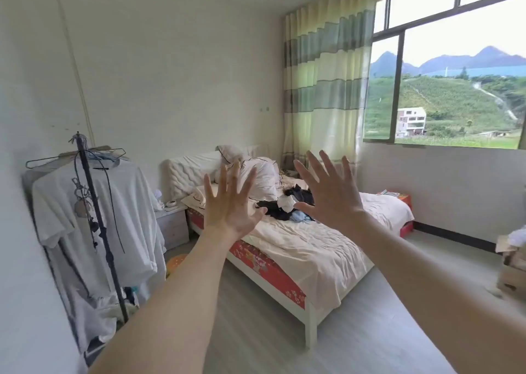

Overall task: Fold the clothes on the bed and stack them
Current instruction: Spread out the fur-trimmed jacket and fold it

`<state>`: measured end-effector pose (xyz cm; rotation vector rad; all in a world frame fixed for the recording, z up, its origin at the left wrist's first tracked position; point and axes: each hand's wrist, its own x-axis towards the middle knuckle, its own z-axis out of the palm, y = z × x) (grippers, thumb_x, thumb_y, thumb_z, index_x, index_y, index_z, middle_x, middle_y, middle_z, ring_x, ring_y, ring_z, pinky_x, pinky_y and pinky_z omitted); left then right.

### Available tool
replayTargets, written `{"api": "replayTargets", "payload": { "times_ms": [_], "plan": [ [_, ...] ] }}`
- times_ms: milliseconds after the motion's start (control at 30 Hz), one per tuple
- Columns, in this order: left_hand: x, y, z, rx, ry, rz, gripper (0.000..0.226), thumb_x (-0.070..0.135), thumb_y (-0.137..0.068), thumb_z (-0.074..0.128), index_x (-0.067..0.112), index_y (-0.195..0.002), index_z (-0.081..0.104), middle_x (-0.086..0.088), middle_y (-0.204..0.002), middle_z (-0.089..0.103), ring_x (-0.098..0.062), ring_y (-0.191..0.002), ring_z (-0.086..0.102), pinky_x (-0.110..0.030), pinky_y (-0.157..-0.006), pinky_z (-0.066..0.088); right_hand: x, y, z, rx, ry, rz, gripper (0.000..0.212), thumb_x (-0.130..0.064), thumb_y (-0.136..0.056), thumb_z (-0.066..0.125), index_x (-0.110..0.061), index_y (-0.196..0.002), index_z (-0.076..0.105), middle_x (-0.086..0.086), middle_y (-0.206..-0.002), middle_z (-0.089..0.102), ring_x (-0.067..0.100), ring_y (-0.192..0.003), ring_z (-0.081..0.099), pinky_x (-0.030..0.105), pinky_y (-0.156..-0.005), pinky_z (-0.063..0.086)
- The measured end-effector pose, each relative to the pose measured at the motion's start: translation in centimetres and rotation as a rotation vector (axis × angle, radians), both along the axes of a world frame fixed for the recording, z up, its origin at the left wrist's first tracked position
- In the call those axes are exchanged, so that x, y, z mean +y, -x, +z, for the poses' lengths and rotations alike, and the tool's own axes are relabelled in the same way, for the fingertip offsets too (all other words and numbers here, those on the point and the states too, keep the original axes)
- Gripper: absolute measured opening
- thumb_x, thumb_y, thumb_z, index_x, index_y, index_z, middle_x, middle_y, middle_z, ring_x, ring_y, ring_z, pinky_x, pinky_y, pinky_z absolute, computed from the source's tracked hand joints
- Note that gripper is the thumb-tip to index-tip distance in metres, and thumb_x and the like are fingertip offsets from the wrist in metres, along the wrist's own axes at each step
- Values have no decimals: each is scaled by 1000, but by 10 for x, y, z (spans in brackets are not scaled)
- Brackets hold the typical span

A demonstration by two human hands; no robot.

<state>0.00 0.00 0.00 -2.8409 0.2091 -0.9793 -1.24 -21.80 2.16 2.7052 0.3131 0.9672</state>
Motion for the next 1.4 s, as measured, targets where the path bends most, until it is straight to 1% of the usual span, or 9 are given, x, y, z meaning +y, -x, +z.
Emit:
{"api": "replayTargets", "payload": {
  "times_ms": [167,400,567,700,833,967,1067,1233,1400],
  "plan": [
    [34,-82,-12,28,2,-13,83,69,-88,30,35,-147,-20,-5,-159,-16,-30,-145,-15,-57,-112,-10,23,-83,-12,-15,-22,30,85,-68,-89,33,-27,-151,-7,3,-160,-5,26,-147,-6,55,-113,-7],
    [67,-190,-44,78,19,-41,78,64,-90,31,36,-148,-13,-6,-159,-11,-29,-146,-13,-55,-112,-11,50,-201,-41,17,-67,66,84,-67,-87,39,-29,-152,2,3,-161,-3,25,-147,-6,54,-113,-9],
    [84,-269,-69,140,27,-34,76,62,-91,32,34,-150,-8,-6,-159,-10,-28,-145,-15,-54,-113,-11,68,-285,-76,97,-88,64,87,-71,-85,37,-32,-151,-4,1,-160,-6,25,-147,-6,56,-115,-7],
    [95,-342,-89,197,39,-26,75,62,-92,30,33,-150,-7,-5,-159,-14,-28,-145,-17,-54,-113,-9,80,-362,-103,157,-98,67,88,-71,-85,40,-32,-151,-3,3,-160,-6,25,-147,-6,58,-115,-4],
    [101,-427,-95,234,55,1,76,62,-92,32,32,-151,-5,-5,-159,-12,-27,-145,-16,-54,-114,-7,90,-451,-121,216,-141,68,88,-71,-85,40,-32,-151,-3,2,-160,-8,27,-147,-7,57,-114,-6],
    [107,-508,-92,251,69,13,76,61,-92,33,32,-151,-6,-5,-159,-13,-26,-145,-16,-54,-115,-8,100,-540,-125,242,-208,94,87,-70,-85,40,-33,-151,-3,1,-160,-6,26,-147,-6,55,-114,-7],
    [118,-564,-94,203,75,8,75,60,-92,33,32,-151,-4,-5,-159,-10,-26,-146,-12,-52,-115,-8,110,-599,-126,227,-282,121,87,-70,-85,41,-32,-151,0,0,-160,-4,23,-147,-6,54,-114,-5],
    [127,-649,-118,244,138,19,75,59,-92,35,31,-151,-2,-5,-159,-9,-25,-146,-12,-51,-114,-8,121,-680,-148,297,-568,106,85,-64,-87,46,-32,-152,2,1,-161,-1,22,-147,-5,51,-116,-1],
    [140,-745,-148,308,167,4,75,59,-93,33,32,-151,-5,-3,-159,-13,-24,-145,-16,-51,-114,-9,135,-769,-174,337,-561,96,87,-65,-86,47,-33,-151,-2,-2,-160,-5,22,-147,-6,51,-116,-2]
  ]
}}
